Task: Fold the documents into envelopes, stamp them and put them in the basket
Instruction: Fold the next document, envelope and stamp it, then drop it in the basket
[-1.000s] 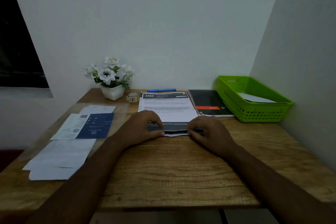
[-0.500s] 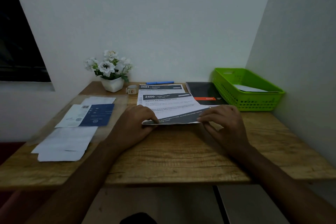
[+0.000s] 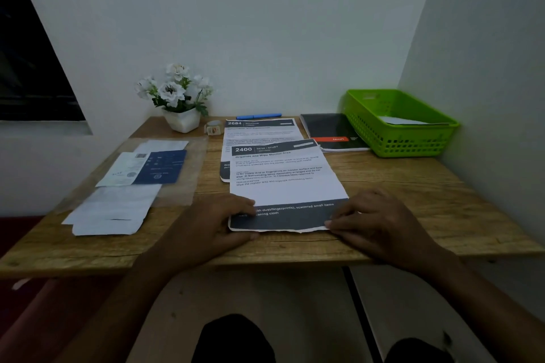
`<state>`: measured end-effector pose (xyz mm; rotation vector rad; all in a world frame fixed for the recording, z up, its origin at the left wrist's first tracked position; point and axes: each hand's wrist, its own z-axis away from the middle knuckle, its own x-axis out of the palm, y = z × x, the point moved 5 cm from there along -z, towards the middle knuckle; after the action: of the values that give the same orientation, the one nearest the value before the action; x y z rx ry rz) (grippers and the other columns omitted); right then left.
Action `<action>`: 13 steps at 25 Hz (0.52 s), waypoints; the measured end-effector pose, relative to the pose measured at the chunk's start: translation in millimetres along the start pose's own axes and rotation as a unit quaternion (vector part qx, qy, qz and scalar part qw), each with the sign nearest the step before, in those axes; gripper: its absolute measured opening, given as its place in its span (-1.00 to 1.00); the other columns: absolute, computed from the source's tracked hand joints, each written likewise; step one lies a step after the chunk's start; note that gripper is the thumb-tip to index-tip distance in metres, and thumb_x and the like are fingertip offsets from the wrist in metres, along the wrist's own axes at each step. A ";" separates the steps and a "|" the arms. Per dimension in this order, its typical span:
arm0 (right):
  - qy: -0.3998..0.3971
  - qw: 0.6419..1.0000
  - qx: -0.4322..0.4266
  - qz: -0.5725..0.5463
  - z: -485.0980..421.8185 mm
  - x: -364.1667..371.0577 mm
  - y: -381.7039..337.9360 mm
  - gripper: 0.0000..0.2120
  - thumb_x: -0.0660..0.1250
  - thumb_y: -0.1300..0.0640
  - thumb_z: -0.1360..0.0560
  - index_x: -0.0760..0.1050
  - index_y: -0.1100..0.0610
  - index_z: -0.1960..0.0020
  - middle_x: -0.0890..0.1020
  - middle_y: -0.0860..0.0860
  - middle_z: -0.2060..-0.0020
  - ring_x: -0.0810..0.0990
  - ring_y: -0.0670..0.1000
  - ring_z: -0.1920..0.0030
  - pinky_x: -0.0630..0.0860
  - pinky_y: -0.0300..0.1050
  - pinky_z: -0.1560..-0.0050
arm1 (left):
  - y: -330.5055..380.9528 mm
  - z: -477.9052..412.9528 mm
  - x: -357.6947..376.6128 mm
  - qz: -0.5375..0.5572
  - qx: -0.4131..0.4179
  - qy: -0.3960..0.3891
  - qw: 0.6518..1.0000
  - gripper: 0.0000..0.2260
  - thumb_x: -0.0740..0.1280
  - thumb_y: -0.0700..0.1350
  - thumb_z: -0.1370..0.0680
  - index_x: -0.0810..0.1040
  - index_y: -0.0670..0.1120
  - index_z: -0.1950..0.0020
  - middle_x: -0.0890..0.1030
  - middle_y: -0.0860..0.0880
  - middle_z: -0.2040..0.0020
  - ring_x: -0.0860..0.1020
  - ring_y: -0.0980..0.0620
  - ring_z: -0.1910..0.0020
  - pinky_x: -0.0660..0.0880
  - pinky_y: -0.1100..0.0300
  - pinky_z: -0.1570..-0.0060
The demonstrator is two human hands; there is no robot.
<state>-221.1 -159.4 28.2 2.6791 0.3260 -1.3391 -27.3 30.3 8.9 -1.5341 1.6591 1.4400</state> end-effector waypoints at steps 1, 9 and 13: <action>-0.007 1.000 -0.009 0.001 0.5 0.1 -2.6 -0.85 0.48 0.07 -0.45 0.70 0.00 -0.01 0.68 -0.09 0.12 0.60 -0.10 0.13 0.39 -0.16 0.08 | 1.6 2.9 -0.4 0.005 -0.003 -0.006 1.000 -0.57 0.36 0.28 -0.40 0.54 0.15 -0.20 0.52 0.21 -0.24 0.43 0.32 -0.18 0.32 0.47 -0.10; -0.041 0.989 0.051 -0.131 -5.7 -0.8 5.8 -0.79 0.32 -0.06 -0.55 0.68 0.01 -0.01 0.68 -0.18 0.07 0.61 -0.19 0.04 0.49 -0.16 0.06 | 4.9 -2.0 -6.2 0.053 -0.042 -0.043 0.997 -0.49 0.24 0.45 -0.32 0.54 0.23 -0.15 0.48 0.37 -0.18 0.39 0.40 -0.18 0.35 0.39 -0.08; 0.009 0.959 0.182 -0.215 -31.0 8.4 50.3 -0.82 0.29 -0.06 -0.55 0.66 -0.07 0.01 0.69 -0.21 0.10 0.64 -0.14 0.07 0.47 -0.36 0.11 | -9.7 -48.7 -22.0 0.150 -0.065 0.014 0.986 -0.73 0.35 0.24 -0.40 0.63 0.14 0.01 0.61 0.29 0.02 0.52 0.35 0.00 0.45 0.29 0.10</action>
<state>-179.7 -200.5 40.9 3.0443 0.7736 -1.6266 2.5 -1.7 41.1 -1.4216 1.9088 1.7182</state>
